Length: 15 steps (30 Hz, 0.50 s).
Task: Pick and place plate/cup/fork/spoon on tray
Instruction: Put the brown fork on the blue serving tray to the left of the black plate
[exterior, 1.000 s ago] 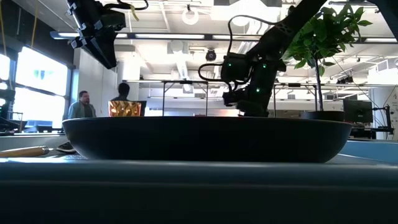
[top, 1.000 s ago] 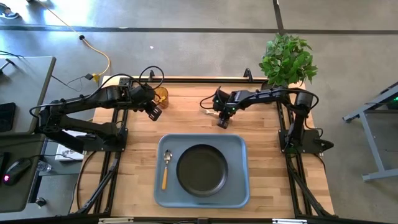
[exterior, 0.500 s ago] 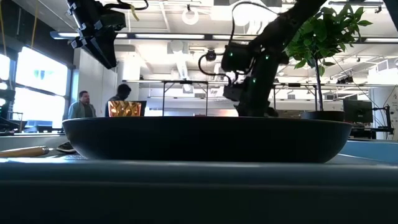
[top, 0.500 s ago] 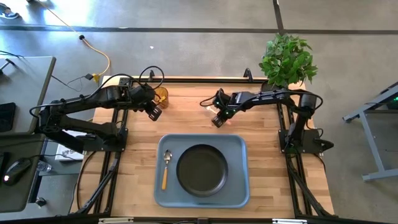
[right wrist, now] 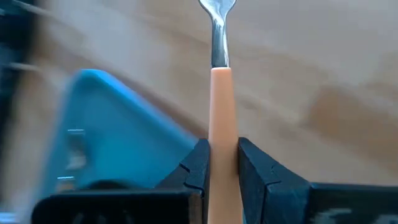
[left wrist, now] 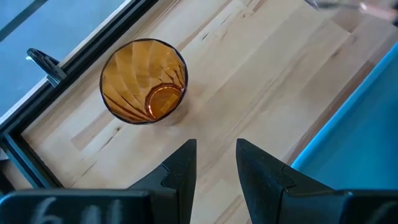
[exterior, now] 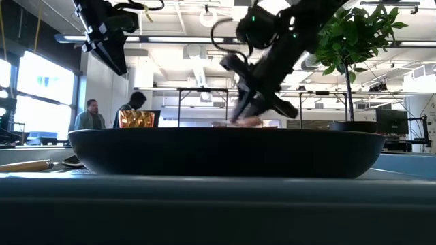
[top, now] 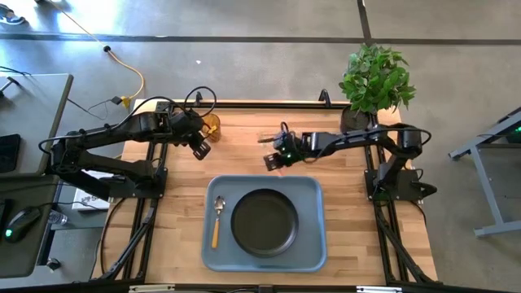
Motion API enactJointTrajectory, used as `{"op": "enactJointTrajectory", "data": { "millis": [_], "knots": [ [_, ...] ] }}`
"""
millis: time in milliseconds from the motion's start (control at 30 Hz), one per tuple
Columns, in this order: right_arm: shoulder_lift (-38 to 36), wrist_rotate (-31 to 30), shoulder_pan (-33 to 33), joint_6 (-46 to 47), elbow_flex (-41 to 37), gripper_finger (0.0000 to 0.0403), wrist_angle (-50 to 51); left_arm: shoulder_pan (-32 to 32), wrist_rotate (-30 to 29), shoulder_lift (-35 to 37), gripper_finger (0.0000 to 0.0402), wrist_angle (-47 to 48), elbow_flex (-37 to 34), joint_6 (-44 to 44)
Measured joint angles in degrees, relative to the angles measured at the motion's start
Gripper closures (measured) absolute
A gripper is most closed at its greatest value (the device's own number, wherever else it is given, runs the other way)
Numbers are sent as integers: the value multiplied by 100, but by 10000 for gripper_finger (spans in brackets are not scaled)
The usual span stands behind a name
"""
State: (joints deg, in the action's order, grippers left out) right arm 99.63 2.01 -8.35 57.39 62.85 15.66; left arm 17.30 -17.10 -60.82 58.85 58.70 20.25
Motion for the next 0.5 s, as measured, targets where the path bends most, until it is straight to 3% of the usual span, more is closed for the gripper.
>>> {"op": "enactJointTrajectory", "data": {
  "millis": [133,500],
  "knots": [
    [0,-188,403,763,4,367,-889,0,2,0,300,0,0,-148],
    [0,-1654,1455,1761,9,367,-2567,-4,37,-1,300,5,0,-800]
  ]
}}
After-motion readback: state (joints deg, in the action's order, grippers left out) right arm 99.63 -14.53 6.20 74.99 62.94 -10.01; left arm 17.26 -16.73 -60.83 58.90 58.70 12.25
